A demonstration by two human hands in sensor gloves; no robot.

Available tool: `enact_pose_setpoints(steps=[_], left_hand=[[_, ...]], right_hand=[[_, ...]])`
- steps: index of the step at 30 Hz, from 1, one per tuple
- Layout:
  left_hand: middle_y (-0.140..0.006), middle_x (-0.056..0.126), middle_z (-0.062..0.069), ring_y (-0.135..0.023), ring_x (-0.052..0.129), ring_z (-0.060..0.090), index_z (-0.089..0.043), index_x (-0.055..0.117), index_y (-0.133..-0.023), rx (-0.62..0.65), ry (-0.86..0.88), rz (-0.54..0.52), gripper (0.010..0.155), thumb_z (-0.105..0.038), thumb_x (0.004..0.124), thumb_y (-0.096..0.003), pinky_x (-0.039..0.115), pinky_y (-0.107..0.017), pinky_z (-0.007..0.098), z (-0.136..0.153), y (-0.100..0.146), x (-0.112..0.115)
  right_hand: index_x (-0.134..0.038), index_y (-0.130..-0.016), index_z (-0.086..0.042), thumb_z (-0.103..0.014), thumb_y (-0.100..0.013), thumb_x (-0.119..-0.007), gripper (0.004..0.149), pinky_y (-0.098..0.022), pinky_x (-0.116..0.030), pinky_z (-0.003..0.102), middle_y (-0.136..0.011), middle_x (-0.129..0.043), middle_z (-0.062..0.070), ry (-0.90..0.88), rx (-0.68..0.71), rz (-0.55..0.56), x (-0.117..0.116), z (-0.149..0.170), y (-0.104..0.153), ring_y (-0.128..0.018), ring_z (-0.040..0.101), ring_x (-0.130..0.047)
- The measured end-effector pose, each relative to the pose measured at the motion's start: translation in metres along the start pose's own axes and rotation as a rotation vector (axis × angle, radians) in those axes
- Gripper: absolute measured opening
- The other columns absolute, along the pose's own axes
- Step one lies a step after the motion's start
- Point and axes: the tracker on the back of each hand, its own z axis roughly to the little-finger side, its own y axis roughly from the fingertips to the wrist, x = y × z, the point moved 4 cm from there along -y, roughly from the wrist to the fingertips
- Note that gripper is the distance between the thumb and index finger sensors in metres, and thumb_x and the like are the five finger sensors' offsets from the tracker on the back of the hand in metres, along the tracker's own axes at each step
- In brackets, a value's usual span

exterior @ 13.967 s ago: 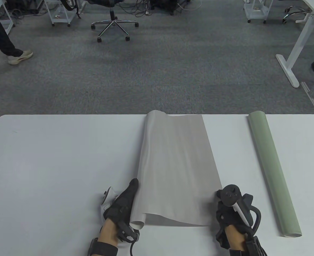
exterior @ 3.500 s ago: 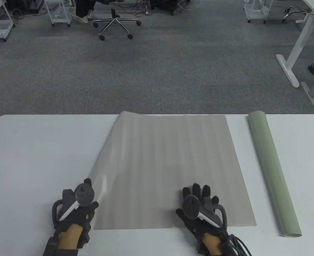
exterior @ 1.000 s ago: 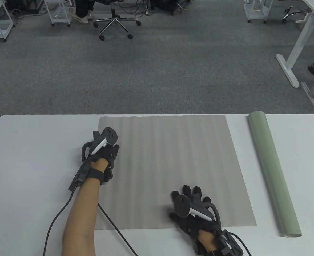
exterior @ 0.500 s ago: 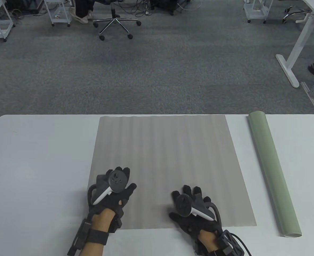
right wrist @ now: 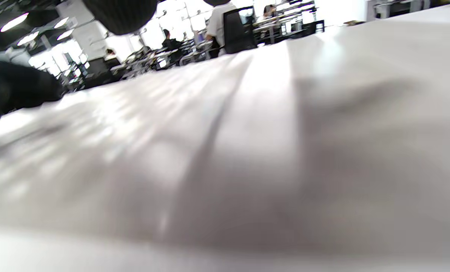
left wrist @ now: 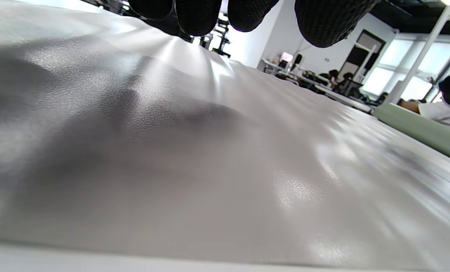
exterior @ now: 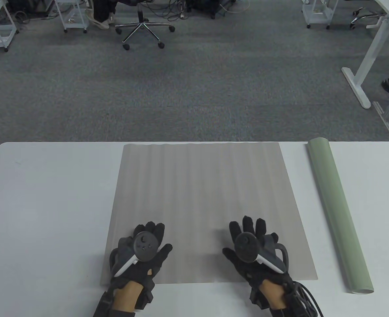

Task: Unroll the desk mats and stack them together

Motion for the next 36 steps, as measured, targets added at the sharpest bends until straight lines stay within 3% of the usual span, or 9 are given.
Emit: enact_pose_setpoints(steps=[3,7,17,20,24,27,29,32,36], left_hand=[[-0.132,0.039,0.022,-0.115,0.035,0.059,-0.016,0.047,-0.122,0.031,-0.005,-0.024,0.073,-0.050,0.064,-0.0601,0.037,-0.071,0.079,-0.002,0.003,-0.001],[-0.131,0.039,0.022,-0.115,0.036,0.059,-0.015,0.046,-0.122,0.048,0.002,-0.015,0.073,-0.050,0.063,-0.0602,0.038,-0.070,0.079,-0.011,0.003,0.002],[-0.132,0.039,0.022,-0.115,0.035,0.059,-0.015,0.045,-0.122,0.085,-0.019,0.003,0.074,-0.051,0.063,-0.0602,0.037,-0.071,0.079,-0.028,0.004,0.006],[-0.132,0.039,0.022,-0.115,0.035,0.059,-0.015,0.046,-0.122,0.077,-0.018,0.010,0.074,-0.051,0.063,-0.0602,0.037,-0.071,0.079,-0.027,0.004,0.007],[-0.132,0.039,0.022,-0.115,0.035,0.059,-0.015,0.045,-0.122,0.067,-0.023,0.013,0.074,-0.051,0.063,-0.0602,0.037,-0.071,0.079,-0.026,0.005,0.005],[-0.132,0.039,0.022,-0.115,0.035,0.059,-0.015,0.046,-0.122,0.063,-0.023,0.006,0.074,-0.051,0.063,-0.0603,0.038,-0.071,0.079,-0.025,0.006,0.004],[-0.132,0.039,0.022,-0.115,0.035,0.059,-0.015,0.046,-0.122,0.060,-0.020,0.005,0.073,-0.051,0.063,-0.0603,0.038,-0.071,0.079,-0.024,0.005,0.004],[-0.132,0.039,0.022,-0.115,0.036,0.059,-0.015,0.046,-0.122,0.057,0.010,0.011,0.073,-0.051,0.063,-0.0602,0.037,-0.071,0.079,-0.024,0.005,0.004],[-0.132,0.040,0.022,-0.115,0.036,0.059,-0.015,0.046,-0.122,0.068,0.041,0.023,0.074,-0.051,0.063,-0.0603,0.038,-0.071,0.079,-0.026,0.004,0.007]], right_hand=[[-0.029,-0.116,-0.019,-0.049,-0.055,-0.061,0.075,-0.056,-0.026,0.090,-0.118,-0.017,0.034,-0.078,-0.144,0.102,0.046,0.046,-0.001,-0.101,0.071,-0.013],[-0.025,-0.116,-0.015,-0.050,-0.055,-0.062,0.079,-0.055,-0.028,0.090,-0.118,-0.019,0.036,0.023,-0.348,0.090,0.070,0.108,0.004,-0.101,0.073,-0.016],[-0.012,-0.111,0.002,-0.054,-0.053,-0.063,0.096,-0.057,-0.038,0.090,-0.114,-0.017,0.043,-0.025,-0.806,-0.010,0.065,0.242,0.048,-0.099,0.077,-0.022],[-0.010,-0.110,0.005,-0.056,-0.052,-0.063,0.100,-0.061,-0.042,0.086,-0.114,-0.019,0.044,-0.057,-0.845,-0.099,0.049,0.258,0.053,-0.102,0.074,-0.028],[-0.007,-0.109,0.008,-0.054,-0.053,-0.067,0.103,-0.066,-0.054,0.076,-0.114,-0.035,0.041,-0.053,-0.863,-0.139,0.031,0.272,0.050,-0.103,0.059,-0.055],[-0.018,-0.112,0.009,-0.045,-0.054,-0.075,0.097,-0.063,-0.066,0.066,-0.108,-0.052,0.034,0.108,-0.902,-0.052,0.031,0.280,0.046,-0.092,0.049,-0.070],[-0.027,-0.111,0.009,-0.048,-0.052,-0.079,0.097,-0.059,-0.074,0.060,-0.103,-0.062,0.030,0.126,-0.894,-0.021,0.035,0.285,0.045,-0.083,0.042,-0.081],[-0.043,-0.110,0.008,-0.048,-0.051,-0.085,0.092,-0.051,-0.084,0.052,-0.094,-0.078,0.024,-0.019,-0.860,0.050,0.042,0.289,0.043,-0.071,0.033,-0.093],[-0.047,-0.110,0.010,-0.046,-0.053,-0.086,0.089,-0.047,-0.087,0.047,-0.091,-0.082,0.023,-0.551,-0.790,0.082,0.038,0.285,0.044,-0.066,0.030,-0.097]])
